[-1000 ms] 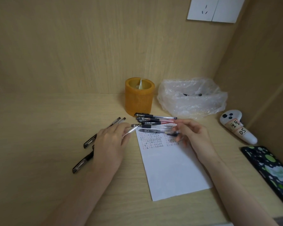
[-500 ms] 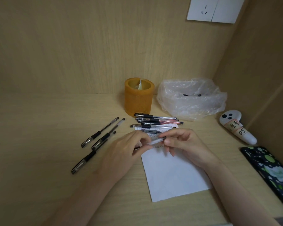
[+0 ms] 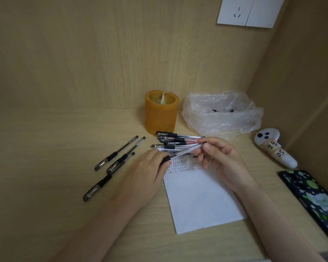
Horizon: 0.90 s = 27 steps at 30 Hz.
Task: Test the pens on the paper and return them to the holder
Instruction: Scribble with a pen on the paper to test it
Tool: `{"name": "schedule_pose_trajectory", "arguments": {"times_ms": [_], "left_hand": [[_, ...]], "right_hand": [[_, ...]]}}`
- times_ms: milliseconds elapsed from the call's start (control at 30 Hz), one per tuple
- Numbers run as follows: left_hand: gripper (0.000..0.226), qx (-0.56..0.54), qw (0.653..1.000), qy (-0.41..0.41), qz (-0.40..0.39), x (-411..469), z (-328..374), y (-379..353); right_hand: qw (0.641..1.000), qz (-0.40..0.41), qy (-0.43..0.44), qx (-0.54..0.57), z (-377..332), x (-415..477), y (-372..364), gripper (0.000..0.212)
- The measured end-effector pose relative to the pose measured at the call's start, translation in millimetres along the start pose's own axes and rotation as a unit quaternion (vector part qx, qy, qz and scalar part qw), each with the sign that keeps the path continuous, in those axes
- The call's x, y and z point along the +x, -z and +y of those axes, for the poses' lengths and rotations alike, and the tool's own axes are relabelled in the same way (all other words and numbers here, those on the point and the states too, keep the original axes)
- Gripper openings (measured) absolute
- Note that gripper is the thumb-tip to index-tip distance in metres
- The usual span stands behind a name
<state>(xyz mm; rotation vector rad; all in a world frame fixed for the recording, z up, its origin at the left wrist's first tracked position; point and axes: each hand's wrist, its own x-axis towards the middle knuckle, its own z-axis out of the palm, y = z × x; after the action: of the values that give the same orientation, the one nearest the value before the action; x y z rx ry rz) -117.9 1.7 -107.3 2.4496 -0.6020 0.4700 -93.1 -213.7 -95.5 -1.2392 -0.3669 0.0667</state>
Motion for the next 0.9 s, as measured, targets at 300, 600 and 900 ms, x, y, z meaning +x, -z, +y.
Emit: {"name": "schedule_pose_trajectory", "arguments": {"times_ms": [300, 600, 900], "left_hand": [[0.046, 0.008, 1.0, 0.007, -0.01, -3.1, -1.1, 7.3], [0.037, -0.027, 1.0, 0.011, -0.006, -4.6, 0.9, 5.7], [0.036, -0.061, 0.996, 0.054, -0.023, -4.2, -2.7, 4.6]], "right_hand": [[1.0, -0.018, 0.006, 0.024, 0.3, 0.9, 1.4, 0.031], [0.992, -0.102, -0.063, -0.049, 4.0, -0.3, -4.6, 0.03], [0.995, 0.018, -0.03, 0.097, -1.1, 5.0, 10.1, 0.036]]}}
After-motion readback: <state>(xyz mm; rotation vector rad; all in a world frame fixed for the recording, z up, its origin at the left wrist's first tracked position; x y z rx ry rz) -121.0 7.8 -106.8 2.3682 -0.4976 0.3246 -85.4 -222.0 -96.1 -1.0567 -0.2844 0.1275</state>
